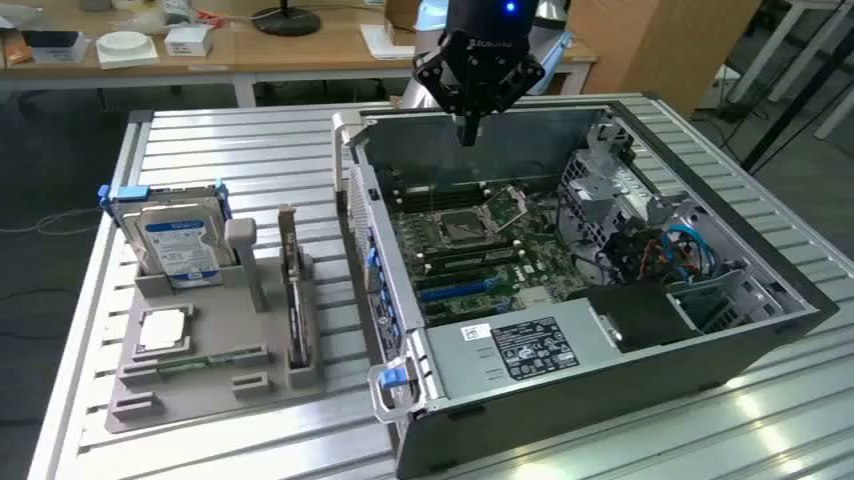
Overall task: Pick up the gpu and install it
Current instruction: 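Reach for the gpu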
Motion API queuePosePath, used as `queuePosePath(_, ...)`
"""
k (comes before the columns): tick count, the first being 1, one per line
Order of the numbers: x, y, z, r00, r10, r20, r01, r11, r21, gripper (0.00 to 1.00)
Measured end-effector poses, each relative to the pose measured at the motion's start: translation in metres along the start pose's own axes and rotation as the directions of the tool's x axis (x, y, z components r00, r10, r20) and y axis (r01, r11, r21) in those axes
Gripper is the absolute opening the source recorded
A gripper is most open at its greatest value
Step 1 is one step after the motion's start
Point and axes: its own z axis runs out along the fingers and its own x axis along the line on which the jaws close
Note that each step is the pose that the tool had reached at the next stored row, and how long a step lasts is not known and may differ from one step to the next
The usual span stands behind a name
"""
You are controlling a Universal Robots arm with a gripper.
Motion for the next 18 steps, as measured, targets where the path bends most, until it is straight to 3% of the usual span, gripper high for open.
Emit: queuePosePath(18,0.0000,0.0000,0.0000,1.0000,0.000,0.0000,0.000,1.0000,0.0000,0.11)
